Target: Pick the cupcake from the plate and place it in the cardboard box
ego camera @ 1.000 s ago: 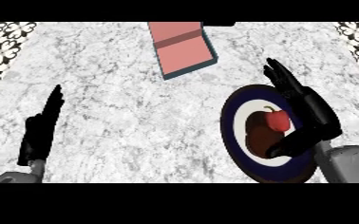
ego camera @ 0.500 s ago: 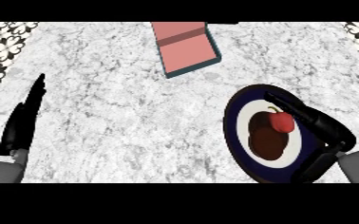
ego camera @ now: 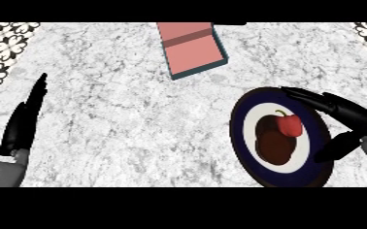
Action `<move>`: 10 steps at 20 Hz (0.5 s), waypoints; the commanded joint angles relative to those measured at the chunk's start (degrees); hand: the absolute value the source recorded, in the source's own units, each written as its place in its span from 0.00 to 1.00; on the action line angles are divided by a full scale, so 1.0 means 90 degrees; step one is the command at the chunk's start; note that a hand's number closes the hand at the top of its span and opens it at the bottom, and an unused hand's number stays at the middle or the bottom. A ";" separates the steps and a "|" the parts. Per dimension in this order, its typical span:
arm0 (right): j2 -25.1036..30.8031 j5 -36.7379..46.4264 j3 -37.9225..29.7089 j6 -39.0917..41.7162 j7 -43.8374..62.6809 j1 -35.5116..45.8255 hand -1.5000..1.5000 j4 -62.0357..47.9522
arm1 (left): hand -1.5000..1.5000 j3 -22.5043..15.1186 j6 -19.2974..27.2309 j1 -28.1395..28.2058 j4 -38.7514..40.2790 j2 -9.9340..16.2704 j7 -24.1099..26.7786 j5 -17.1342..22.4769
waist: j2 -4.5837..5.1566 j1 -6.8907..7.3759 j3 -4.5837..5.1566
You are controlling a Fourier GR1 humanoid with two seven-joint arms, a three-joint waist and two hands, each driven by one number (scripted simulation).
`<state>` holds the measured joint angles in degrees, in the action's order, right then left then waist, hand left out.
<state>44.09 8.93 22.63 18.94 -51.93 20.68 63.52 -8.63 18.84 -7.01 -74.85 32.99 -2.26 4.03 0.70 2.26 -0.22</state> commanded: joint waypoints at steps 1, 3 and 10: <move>0.0250 0.1055 0.0543 0.0142 -0.1098 0.0483 0.00 -0.0464 | 0.50 0.0110 -0.0115 -0.0141 0.0349 -0.0038 0.0096 0.0017 | -0.0001 -0.0043 0.0015; 0.0433 0.1346 0.0734 0.0230 -0.0974 0.0911 0.00 -0.0500 | 0.50 0.0073 -0.0006 -0.0155 0.0065 0.0028 -0.0050 -0.0122 | -0.0024 0.0002 0.0015; 0.0044 0.2540 0.1574 0.0171 -0.0262 0.1699 0.00 -0.0769 | 0.50 0.0180 -0.0064 -0.0069 0.0233 -0.0126 0.0024 -0.0184 | -0.0048 -0.0085 0.0024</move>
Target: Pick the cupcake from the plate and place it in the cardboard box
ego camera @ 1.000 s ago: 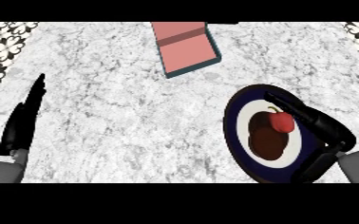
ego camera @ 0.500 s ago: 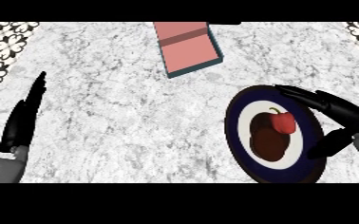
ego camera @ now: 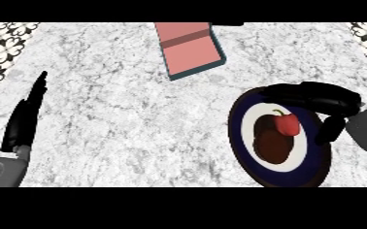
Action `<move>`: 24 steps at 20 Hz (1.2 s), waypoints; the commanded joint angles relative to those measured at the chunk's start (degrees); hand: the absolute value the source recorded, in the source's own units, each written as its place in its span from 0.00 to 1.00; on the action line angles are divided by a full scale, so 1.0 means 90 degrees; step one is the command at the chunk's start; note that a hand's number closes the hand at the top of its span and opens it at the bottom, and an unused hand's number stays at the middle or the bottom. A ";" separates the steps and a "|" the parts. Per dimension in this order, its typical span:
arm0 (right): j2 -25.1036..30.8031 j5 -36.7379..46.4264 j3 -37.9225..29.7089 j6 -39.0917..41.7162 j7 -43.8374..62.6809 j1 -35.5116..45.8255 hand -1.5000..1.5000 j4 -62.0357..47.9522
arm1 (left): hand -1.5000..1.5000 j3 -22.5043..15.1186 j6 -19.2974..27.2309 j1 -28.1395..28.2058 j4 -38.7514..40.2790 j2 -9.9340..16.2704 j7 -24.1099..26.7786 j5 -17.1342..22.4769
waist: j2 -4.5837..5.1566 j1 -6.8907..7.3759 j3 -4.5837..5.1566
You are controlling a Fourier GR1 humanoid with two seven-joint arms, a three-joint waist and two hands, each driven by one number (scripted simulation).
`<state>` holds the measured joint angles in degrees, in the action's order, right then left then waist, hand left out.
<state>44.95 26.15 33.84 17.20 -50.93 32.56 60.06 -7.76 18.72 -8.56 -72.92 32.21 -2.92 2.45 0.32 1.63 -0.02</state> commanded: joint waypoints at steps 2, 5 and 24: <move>-0.0002 0.0552 0.0363 0.0865 -0.0169 0.0451 0.00 0.0013 | 0.50 0.0045 0.0057 0.0081 0.0274 -0.0195 0.0280 -0.0204 | -0.0026 -0.0114 0.0006; -0.0461 0.0869 0.0500 0.0845 0.0311 0.0496 0.00 -0.0026 | 0.50 0.0064 0.0004 0.0173 -0.0311 -0.0108 -0.0194 -0.0261 | -0.0040 -0.0107 0.0002; -0.0844 0.1688 -0.0136 0.1156 0.0202 -0.0417 0.00 0.0806 | 0.50 0.0944 -0.0737 0.0290 -0.0120 -0.0324 -0.0023 -0.0437 | -0.0047 -0.0191 0.0005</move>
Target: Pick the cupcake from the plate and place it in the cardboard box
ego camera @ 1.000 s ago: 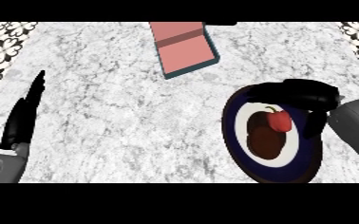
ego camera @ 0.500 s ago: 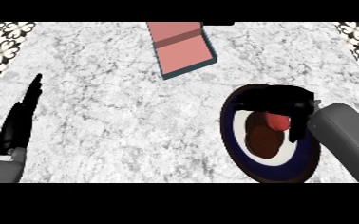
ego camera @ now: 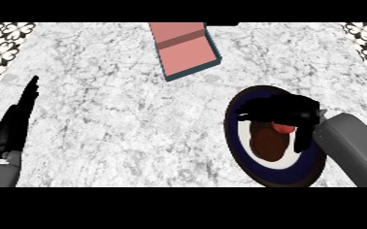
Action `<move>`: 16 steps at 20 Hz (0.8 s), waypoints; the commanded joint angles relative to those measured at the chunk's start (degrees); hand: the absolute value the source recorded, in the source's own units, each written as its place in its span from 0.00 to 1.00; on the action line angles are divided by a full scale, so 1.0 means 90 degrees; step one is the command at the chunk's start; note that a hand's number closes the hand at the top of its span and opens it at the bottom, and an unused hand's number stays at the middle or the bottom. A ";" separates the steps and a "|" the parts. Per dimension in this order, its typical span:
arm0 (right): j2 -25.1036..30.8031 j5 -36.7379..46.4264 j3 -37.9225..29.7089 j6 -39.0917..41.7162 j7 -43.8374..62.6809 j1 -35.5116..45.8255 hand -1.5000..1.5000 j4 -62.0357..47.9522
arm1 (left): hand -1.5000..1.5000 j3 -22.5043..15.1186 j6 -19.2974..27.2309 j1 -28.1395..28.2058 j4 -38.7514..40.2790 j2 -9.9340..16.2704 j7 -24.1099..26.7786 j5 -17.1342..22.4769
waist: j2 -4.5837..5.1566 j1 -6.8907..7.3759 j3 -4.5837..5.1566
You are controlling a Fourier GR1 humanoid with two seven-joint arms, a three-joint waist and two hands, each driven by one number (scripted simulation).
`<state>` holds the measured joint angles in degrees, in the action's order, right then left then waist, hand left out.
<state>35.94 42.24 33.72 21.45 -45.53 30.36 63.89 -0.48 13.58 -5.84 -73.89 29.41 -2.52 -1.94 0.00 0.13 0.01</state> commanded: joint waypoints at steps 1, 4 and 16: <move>0.0105 -0.0101 0.0024 0.0645 -0.0211 -0.0360 0.00 0.0820 | 0.50 0.0186 -0.0214 0.0277 -0.0585 0.0184 -0.0278 0.0101 | -0.0030 -0.0007 0.0000; 0.0062 -0.0106 -0.0036 0.0672 -0.0656 -0.0060 0.00 0.0432 | 0.50 0.0120 -0.0073 -0.0172 0.0027 -0.0096 -0.0141 -0.0168 | 0.0006 0.0000 0.0000; 0.0130 0.0596 -0.0050 0.0813 0.0500 -0.0652 0.00 0.1300 | 0.50 0.0358 -0.0302 0.0502 -0.0531 -0.0229 -0.0014 -0.0405 | -0.0004 0.0037 -0.0001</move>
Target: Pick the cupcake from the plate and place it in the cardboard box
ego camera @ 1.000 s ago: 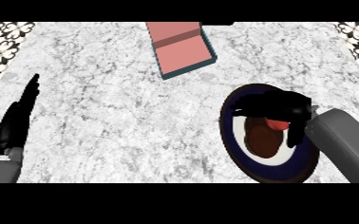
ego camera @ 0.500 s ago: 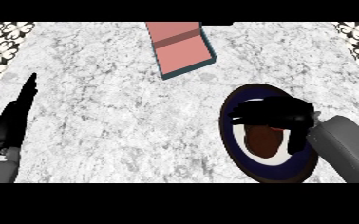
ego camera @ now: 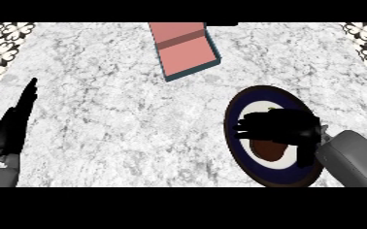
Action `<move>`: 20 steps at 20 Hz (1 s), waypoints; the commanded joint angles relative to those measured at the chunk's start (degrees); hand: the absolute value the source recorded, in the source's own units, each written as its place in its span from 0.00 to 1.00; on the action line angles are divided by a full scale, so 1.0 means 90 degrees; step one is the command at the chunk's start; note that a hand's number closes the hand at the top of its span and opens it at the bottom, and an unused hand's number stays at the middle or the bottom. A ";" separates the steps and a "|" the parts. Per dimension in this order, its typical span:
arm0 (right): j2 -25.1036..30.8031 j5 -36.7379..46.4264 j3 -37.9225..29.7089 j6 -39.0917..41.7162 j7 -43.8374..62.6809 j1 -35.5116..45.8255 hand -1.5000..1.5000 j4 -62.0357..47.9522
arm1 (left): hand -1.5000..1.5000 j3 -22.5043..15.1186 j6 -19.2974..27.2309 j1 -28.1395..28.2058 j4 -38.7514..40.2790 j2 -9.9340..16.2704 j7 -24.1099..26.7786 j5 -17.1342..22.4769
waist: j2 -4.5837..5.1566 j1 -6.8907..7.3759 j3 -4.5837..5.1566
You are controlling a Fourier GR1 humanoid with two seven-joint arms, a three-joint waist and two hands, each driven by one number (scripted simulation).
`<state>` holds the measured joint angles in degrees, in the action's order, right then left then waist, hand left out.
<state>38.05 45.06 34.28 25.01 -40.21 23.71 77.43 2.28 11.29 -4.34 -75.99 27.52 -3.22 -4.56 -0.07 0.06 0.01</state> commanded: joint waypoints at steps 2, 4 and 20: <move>-0.0362 0.0543 0.0048 0.0222 0.0010 -0.0150 0.00 -0.0370 | 0.50 0.0160 -0.0129 0.0085 -0.0019 -0.0091 0.0155 -0.0086 | 0.0009 0.0026 -0.0001; -0.0621 0.0802 0.0105 0.0145 0.0213 -0.0276 0.00 -0.0307 | 0.50 0.0266 -0.0133 -0.0019 0.0227 -0.0168 0.0268 -0.0134 | 0.0009 0.0015 -0.0001; -0.1730 0.0686 -0.3005 -0.1641 0.4121 -0.0507 1.00 -0.1426 | 0.50 0.0497 -0.0100 0.0063 0.0056 -0.0158 -0.0101 -0.0262 | -0.0082 -0.0519 0.0026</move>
<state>23.80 52.17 16.88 13.09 -18.63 20.16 68.07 5.71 9.88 -4.62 -75.86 25.68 -4.03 -7.11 -0.56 -2.23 0.29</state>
